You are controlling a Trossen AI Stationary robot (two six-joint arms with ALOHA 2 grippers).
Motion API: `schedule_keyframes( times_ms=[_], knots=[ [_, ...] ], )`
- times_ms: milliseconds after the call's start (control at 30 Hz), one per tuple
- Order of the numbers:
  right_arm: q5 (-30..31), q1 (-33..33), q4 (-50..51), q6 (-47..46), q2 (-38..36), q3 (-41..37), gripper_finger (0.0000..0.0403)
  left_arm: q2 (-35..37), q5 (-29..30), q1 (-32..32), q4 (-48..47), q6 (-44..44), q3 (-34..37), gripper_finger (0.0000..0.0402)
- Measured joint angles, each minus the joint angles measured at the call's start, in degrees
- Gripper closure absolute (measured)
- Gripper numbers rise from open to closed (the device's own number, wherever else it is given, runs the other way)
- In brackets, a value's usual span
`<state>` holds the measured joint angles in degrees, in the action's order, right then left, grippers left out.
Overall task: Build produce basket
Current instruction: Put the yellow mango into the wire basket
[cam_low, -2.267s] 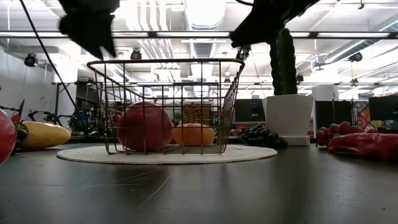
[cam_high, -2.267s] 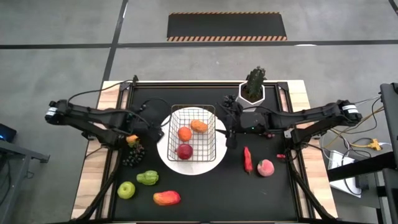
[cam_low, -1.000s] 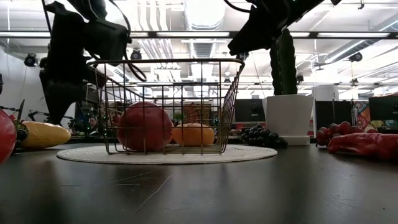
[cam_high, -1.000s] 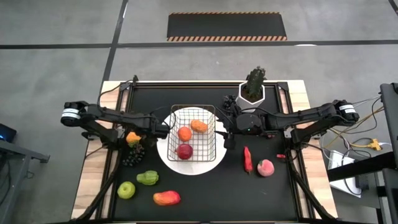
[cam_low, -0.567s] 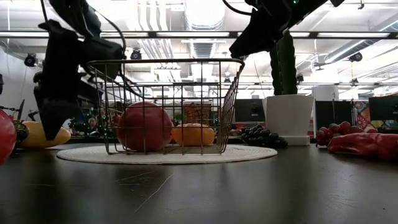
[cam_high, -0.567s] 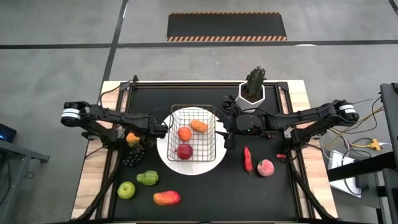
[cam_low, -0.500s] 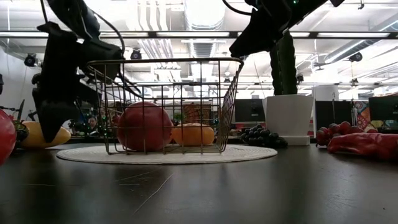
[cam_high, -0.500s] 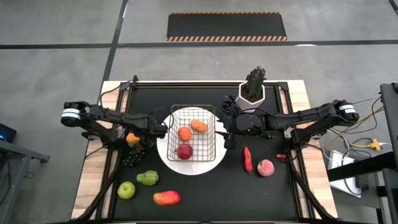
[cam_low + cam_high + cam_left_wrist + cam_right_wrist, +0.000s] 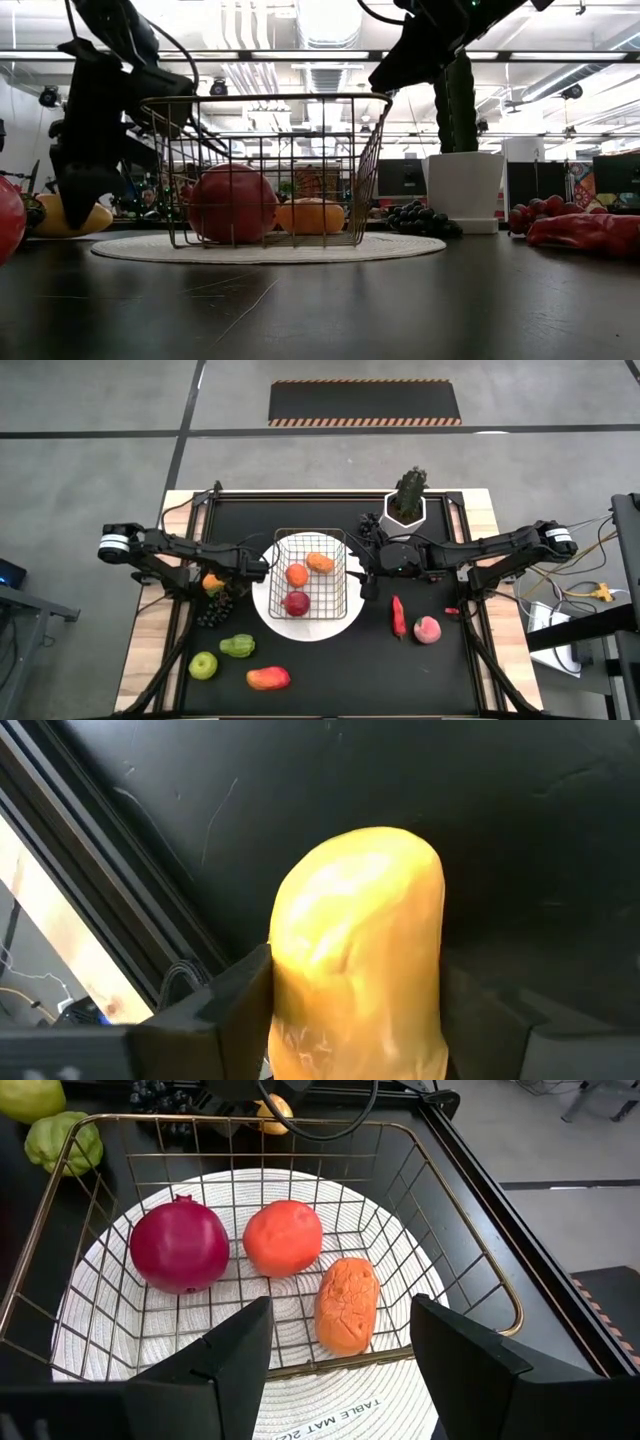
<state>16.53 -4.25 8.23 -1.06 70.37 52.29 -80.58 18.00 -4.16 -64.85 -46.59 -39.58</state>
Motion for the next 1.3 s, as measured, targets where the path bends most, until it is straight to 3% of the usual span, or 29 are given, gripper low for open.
schedule_keyframes(
  times_ms=[300,700,833,933,1067,1200,1300],
  knots=[
    [0.0,0.0,0.0,-0.4,0.0,-0.1,0.0181,0.0,1.7,0.0,-5.5,0.5,-4.9,0.0196],
    [0.0,0.0,-0.2,-0.7,0.0,-0.4,0.0181,0.1,15.7,0.2,-18.6,1.1,-23.4,0.0191],
    [0.0,0.0,-0.3,-1.4,0.0,-0.9,0.0181,0.1,22.4,1.0,-17.7,3.6,-31.4,0.0190],
    [0.0,0.0,-0.5,-1.6,0.0,-1.5,0.0181,0.2,25.0,2.3,-11.3,9.1,-36.4,0.0190],
    [0.0,0.0,-1.9,-2.1,0.0,-2.6,0.0181,0.9,24.6,5.3,7.2,21.5,-38.9,0.0190],
    [0.0,0.0,-4.2,-2.1,0.0,-4.1,0.0181,1.6,21.4,7.9,31.7,33.9,-35.9,0.0190],
    [0.0,0.0,-4.6,-2.0,0.0,-4.6,0.0181,1.6,18.6,8.6,46.8,38.2,-30.9,0.0190]
  ],
)
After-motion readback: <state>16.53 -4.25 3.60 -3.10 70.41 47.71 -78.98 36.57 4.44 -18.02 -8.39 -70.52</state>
